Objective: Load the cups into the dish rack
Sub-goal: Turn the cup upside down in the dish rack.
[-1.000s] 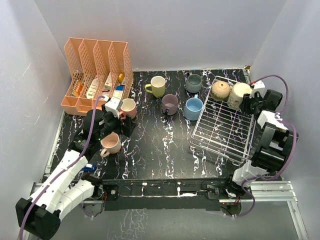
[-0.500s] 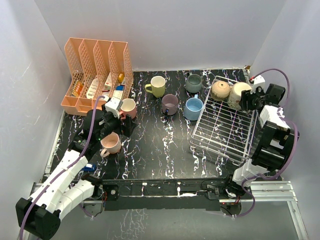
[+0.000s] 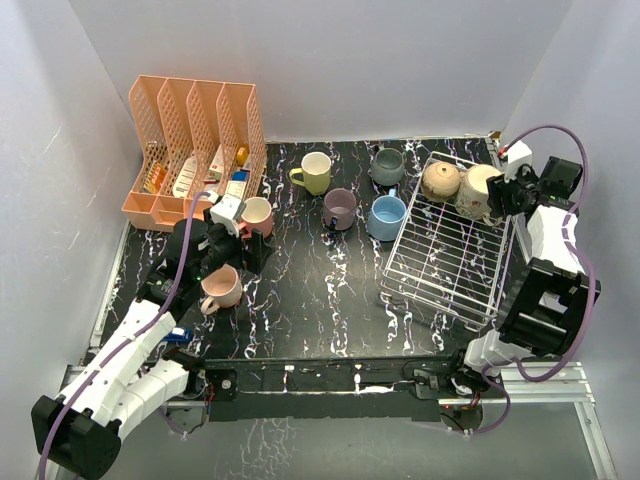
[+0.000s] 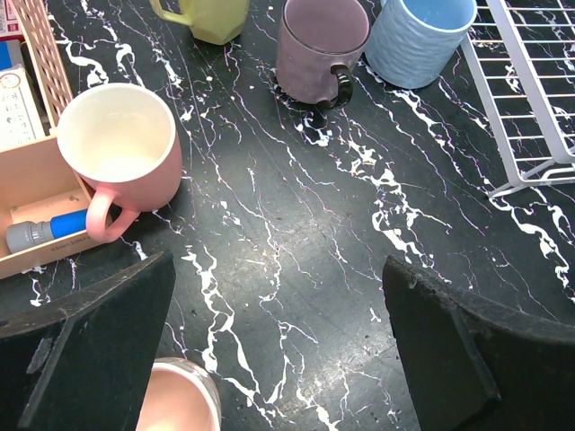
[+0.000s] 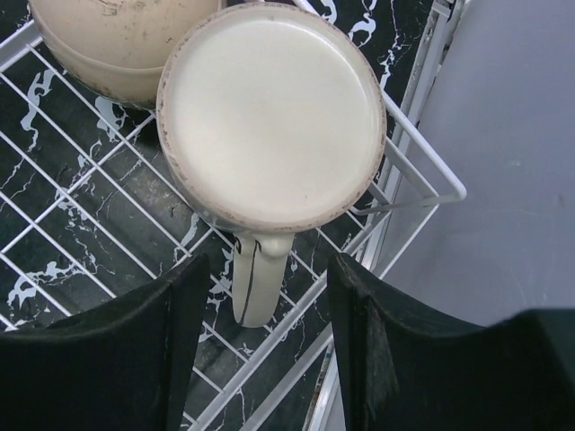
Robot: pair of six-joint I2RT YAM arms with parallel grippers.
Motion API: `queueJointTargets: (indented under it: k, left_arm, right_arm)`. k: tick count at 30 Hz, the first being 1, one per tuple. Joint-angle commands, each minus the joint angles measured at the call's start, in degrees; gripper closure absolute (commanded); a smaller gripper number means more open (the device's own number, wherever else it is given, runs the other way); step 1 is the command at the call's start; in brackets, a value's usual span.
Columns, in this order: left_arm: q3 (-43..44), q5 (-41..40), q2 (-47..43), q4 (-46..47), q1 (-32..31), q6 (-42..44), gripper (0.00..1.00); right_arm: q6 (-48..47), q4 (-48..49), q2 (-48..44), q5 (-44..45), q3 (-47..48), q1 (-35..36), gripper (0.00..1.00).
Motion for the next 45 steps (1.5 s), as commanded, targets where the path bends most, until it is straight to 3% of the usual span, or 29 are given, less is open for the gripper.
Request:
queueJointTargets:
  k: [1,5,9,30,37,45]
  left_arm:
    - [-0.01,1.04,-1.48,-0.4,0.39,0.63,0.03]
    - [0.05,1.2,-1.89,-0.44,0.37,0.77,0.03]
    - [0.05,1.26,-1.92,-0.48,0.37,0.87,0.03]
    - [-0.12,1.2,-1.43,-0.57,0.4,1.14,0.03]
    - [-0.19,0.76,-1.31,-0.64,0.39,1.31,0.03]
    - [-0.18,0.58,-1.18,-0.47,0.39,1.32,0.03]
  right_arm:
    - [-4.81,-3.53,-3.29,-0.9,3.57,-0.13,0.52]
    - [-7.35,-7.04,-2.57,-1.29,4.19,-0.18,0.76]
    - [-7.78,-9.48,0.04,-1.17,5.25,-0.23,0.82]
    - [-1.53,-3.07,10.81,7.76,11.33,-0.25,0.82]
    - [0.58,-4.63,13.97,7.17,15.6,-0.24,0.8]
    - [0.53,-6.95,7.2,0.31,14.61,-0.18,0.66]
